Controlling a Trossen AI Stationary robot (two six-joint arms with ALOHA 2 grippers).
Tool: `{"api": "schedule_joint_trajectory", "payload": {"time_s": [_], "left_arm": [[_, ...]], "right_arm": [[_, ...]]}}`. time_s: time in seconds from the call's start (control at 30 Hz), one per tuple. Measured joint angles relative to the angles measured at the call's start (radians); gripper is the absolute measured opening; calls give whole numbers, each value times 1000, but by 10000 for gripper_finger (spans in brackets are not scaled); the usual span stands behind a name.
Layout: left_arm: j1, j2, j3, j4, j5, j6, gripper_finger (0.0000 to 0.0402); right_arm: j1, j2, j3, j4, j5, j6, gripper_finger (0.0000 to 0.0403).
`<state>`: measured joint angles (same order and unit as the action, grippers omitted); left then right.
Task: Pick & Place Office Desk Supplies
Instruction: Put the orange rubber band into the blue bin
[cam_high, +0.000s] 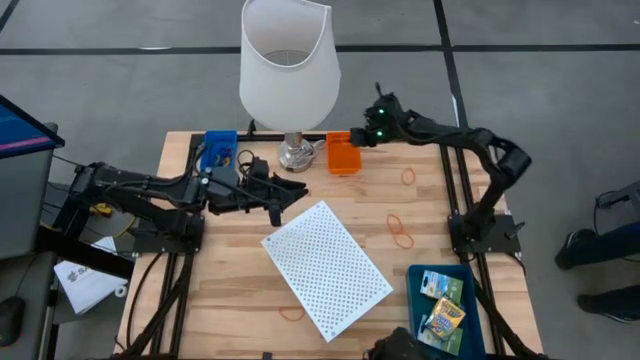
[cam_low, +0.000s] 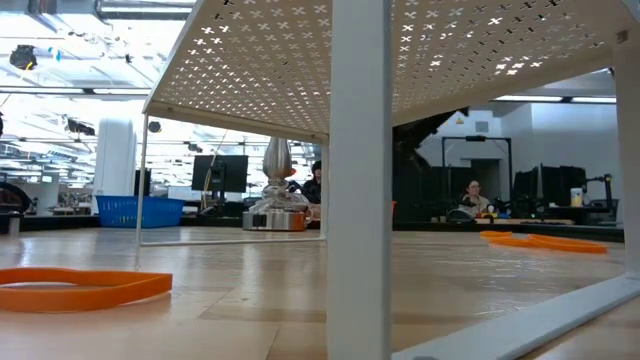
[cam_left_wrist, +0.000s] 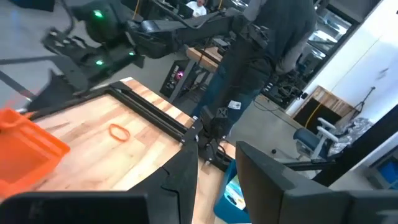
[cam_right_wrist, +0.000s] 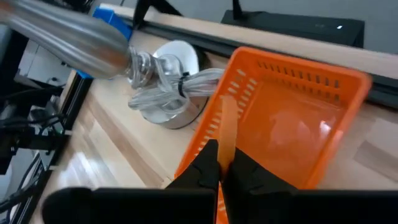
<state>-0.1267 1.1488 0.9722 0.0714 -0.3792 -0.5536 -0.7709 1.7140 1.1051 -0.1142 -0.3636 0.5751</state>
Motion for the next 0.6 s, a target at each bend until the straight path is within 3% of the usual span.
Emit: {"api": "schedule_joint_trajectory", "payload": {"time_s": [0.6], "left_arm": [[-14,0,0,4,-40,-11,104]], "right_arm": [[5,42,12,14,-31,-18,0]]}}
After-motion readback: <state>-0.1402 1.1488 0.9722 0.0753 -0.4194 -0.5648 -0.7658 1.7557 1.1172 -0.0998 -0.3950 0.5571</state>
